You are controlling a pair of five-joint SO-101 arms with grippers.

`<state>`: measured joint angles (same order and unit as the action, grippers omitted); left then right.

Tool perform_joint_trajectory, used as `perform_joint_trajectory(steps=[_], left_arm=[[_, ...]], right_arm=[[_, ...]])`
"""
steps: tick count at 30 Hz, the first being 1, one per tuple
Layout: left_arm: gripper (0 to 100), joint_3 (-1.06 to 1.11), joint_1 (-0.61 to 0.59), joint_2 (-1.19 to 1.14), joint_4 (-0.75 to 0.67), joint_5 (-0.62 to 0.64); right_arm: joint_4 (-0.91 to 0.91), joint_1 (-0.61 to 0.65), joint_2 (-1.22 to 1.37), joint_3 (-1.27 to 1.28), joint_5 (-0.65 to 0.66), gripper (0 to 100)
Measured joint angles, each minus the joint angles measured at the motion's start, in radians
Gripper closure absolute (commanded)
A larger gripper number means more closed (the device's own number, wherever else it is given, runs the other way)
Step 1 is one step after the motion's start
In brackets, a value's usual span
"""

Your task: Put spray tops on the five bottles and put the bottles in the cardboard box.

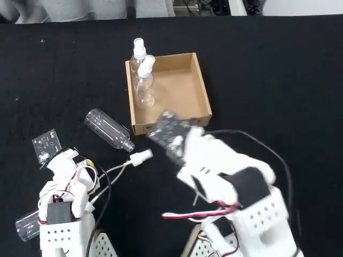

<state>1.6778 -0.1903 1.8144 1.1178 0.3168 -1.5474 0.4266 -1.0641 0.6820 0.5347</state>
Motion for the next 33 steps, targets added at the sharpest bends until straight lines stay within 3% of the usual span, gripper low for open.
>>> perform_joint_trajectory(steps=[11, 26, 33], left_arm=[[94, 0.0, 0.0, 0.0, 0.0, 0.0], [94, 0.0, 0.0, 0.0, 0.0, 0.0], [94, 0.0, 0.0, 0.0, 0.0, 0.0]], right_arm=[[0.0, -0.347, -0.293, 0.137, -0.061, 91.9], [0.0, -0.529, -0.445, 0.155, -0.075, 92.0], [0.087, -0.552, -0.451, 0.298, -0.075, 92.0]])
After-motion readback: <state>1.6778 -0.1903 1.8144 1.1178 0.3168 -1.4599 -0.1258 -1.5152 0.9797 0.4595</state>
